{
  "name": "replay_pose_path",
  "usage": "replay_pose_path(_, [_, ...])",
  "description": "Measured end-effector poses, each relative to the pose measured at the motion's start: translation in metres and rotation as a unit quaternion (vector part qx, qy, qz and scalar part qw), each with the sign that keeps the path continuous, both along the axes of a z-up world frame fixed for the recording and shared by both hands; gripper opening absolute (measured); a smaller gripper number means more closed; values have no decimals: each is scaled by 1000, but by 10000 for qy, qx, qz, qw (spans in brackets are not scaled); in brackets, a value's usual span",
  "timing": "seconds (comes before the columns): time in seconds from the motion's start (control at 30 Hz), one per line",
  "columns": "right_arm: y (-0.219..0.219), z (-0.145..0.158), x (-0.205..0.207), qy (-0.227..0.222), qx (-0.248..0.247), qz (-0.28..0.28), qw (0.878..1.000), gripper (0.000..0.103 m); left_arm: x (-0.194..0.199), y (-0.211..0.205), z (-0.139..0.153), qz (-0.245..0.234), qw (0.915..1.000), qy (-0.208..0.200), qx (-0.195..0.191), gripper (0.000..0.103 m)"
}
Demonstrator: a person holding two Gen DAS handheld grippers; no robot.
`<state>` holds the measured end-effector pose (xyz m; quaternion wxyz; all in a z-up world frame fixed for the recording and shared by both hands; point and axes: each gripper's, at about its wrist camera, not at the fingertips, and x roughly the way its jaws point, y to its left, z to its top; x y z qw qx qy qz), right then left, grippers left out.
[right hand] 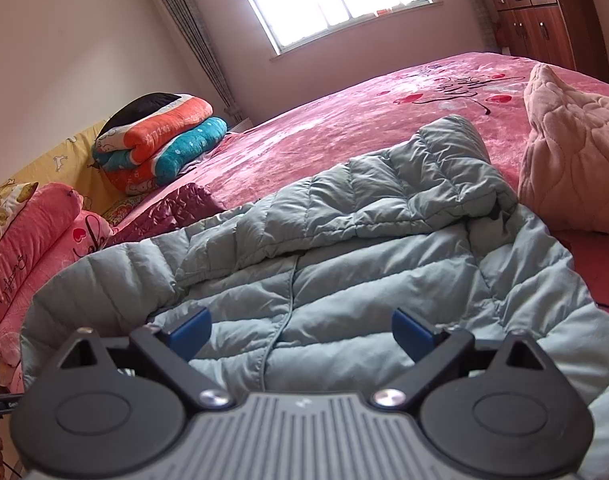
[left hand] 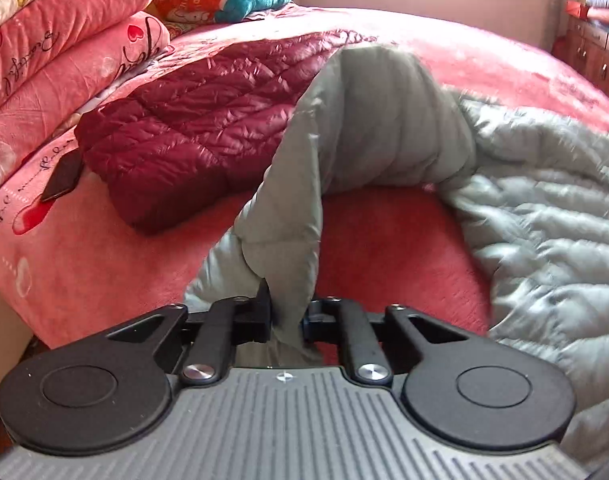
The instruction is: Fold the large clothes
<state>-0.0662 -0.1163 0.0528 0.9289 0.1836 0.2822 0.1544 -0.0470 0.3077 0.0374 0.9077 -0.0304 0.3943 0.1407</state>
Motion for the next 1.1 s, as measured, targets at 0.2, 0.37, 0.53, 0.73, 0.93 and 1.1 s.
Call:
replay_pose_path(0.2, [-10,1,9,-16,217,-154,9996,97,5,-11,63,-401,9947,-659,-683,6])
replay_pose_path(0.37, [-29,5,17,-98,495,-436,9978,97,28,-50,115,-1137,9835,-1073,-905,6])
replay_pose_path(0.53, [-55,7,24,-188,775,-781,9938,97,67,-106,139,-1852,9690,-1201,-1114,6])
replay_pose_path(0.73, [-89,11,32,-332,1025,-1164,9873,97,120,-179,131,-2547,9541,-989,-1225,7])
replay_pose_path(0.93, [-123,12,42,-452,1337,-1644,9762,98,161,-249,100,-3002,9436,-631,-1247,7])
replay_pose_path(1.1, [-146,11,49,-532,1557,-1905,9678,98,192,-279,70,-3112,9420,-279,-1228,7])
